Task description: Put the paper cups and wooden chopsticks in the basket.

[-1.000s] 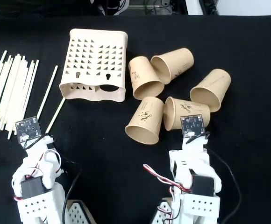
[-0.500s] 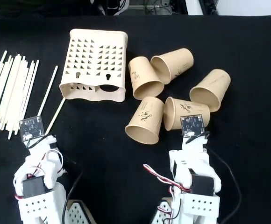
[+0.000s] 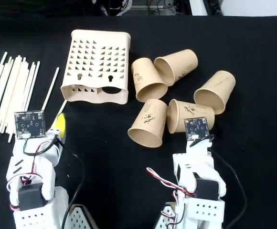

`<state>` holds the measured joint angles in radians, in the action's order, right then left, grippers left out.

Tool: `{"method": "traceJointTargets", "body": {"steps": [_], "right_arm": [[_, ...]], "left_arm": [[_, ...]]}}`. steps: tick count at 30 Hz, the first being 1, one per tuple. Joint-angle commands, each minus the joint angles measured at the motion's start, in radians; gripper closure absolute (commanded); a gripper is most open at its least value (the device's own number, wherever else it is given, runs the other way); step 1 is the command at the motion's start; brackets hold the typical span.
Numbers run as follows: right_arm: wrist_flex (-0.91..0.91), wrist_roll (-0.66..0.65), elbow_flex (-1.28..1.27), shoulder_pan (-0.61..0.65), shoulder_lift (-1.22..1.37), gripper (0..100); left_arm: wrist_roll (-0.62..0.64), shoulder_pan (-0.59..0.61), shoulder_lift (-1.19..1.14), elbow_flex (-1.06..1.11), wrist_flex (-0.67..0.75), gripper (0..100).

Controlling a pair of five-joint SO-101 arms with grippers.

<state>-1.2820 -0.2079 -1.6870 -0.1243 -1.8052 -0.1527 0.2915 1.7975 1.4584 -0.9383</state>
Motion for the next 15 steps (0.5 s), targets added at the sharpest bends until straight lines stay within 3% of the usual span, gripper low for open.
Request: {"method": "traceJointTargets", "body": {"steps": [1,6,15], "right_arm": [[-0.009,0.000,0.002,-0.005,-0.067,98.5],[-0.009,0.000,0.002,-0.005,-0.067,98.5],[-0.009,0.000,0.002,-0.005,-0.067,98.5]], "left_arm": [[-0.060,-0.036,-0.066,0.018,0.078,73],[-0.080,-0.039,-0.305,-0.054,0.192,73],[-0.078,-0.041,-0.962,-0.298,0.477,73]]}}
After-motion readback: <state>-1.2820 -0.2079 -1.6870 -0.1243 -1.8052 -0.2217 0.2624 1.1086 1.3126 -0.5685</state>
